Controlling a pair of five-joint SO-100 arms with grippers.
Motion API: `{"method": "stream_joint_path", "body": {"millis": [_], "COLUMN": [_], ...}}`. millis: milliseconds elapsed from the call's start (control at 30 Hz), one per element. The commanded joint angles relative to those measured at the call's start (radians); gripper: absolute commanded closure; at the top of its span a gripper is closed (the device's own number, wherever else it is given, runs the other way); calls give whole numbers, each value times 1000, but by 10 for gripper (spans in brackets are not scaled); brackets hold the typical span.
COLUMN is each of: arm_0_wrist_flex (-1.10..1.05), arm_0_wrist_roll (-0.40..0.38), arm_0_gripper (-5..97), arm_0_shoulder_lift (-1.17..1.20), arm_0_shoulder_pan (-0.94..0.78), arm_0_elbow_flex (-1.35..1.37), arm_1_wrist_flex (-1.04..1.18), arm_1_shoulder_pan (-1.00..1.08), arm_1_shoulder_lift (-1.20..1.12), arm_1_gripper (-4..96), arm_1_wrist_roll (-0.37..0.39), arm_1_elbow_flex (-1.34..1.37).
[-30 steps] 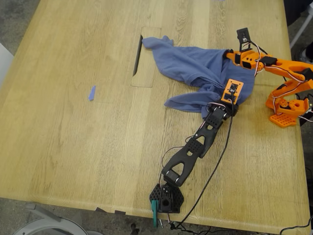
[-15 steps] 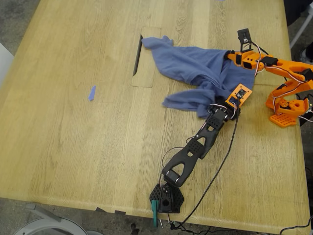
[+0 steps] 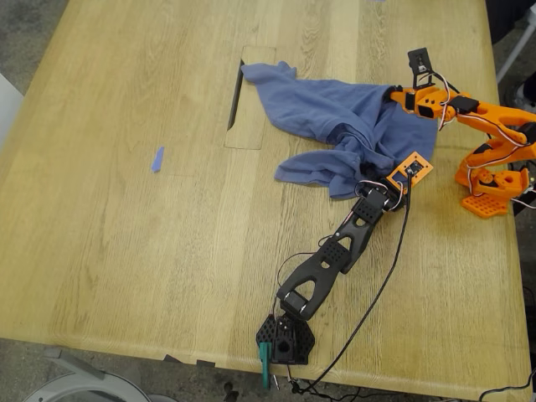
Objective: Fold a T-shirt
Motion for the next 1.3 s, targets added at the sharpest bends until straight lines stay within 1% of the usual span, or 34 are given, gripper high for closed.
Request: {"method": "stream_joint_path", "body": {"millis": [0, 67, 133, 200, 267, 333, 433, 500, 667, 733, 800, 867, 967, 1100, 1267], "arm_0_wrist_flex": [-2, -43, -55, -55, -55, -55, -55, -58, -58, -58, -58, -58, -57, -55, -49], "arm_0_wrist_roll": [69, 126, 144, 187, 206, 247, 272, 336, 374, 408, 425, 476, 506, 561, 591], "arm_0_gripper": [271, 269, 270, 271, 272, 283, 300, 339, 436, 466, 479, 500, 502, 529, 588], "arm_0_shoulder_lift": [-15, -37, -48, -60, -69, -80, -98, -107, -115, -120, -121, -123, -127, -137, -147], "arm_0_shoulder_pan": [-72, -103, -127, -150, -169, -187, -210, -229, -262, -276, -285, -298, -311, -334, -345], "arm_0_elbow_flex": [-34, -35, -35, -35, -35, -35, -35, -38, -38, -38, -38, -38, -37, -37, -37], "arm_1_wrist_flex": [5, 8, 8, 8, 6, 3, 2, 2, 9, 11, 14, 18, 23, 25, 29], "arm_1_shoulder_pan": [-2, 0, 0, 0, 2, 2, 3, 6, 20, 28, 34, 38, 41, 48, 57], "arm_1_shoulder_lift": [54, 63, 72, 77, 80, 80, 84, 92, 115, 123, 129, 130, 132, 135, 149], "arm_1_gripper": [914, 914, 914, 914, 914, 914, 914, 914, 914, 914, 914, 914, 914, 914, 914], "arm_1_wrist_roll": [-5, -3, -3, -2, -2, -2, 0, 0, 3, 3, 5, 5, 6, 6, 9], "arm_1_elbow_flex": [-17, -8, 2, 8, 9, 9, 9, 9, 9, 9, 6, 0, -9, -11, 3]}}
